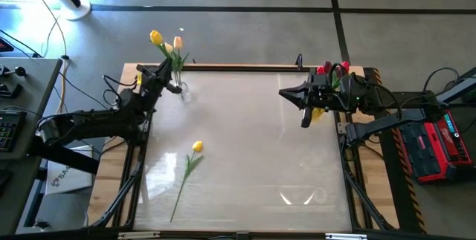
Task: Sort flowers into vase by color
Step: Put the right yellow tulip into the transparent vase
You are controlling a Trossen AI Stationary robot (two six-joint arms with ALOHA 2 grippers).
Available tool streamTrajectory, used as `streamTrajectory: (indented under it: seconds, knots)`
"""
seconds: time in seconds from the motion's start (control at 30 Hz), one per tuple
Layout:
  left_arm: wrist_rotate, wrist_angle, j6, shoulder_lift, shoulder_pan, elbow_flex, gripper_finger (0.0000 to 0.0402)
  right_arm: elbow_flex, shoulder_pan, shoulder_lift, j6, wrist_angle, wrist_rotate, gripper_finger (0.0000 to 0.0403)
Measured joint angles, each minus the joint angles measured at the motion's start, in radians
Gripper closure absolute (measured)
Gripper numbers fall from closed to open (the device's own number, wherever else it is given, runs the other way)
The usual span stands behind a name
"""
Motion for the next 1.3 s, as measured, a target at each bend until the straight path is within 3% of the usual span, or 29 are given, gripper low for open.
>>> streamTrajectory:
  seconds: [0.53, 0.87, 1.0, 1.3]
  knots:
    - [0.137, 0.086, -0.095, 0.170, 0.108, -0.010, 0.0401, 0.000, 0.000, 0.000, 0.000, 0.000, 0.000, 0.0402]
    - [0.107, 0.136, -0.196, 0.257, 0.110, -0.010, 0.0398, 0.000, 0.000, 0.000, 0.000, -0.001, 0.000, 0.0402]
    - [0.059, 0.133, -0.237, 0.260, 0.110, -0.010, 0.0378, 0.000, 0.000, 0.000, 0.000, 0.000, 0.000, 0.0402]
    - [0.057, 0.114, -0.237, 0.260, 0.087, -0.010, 0.0309, 0.000, 0.000, 0.000, 0.000, -0.001, 0.000, 0.0402]
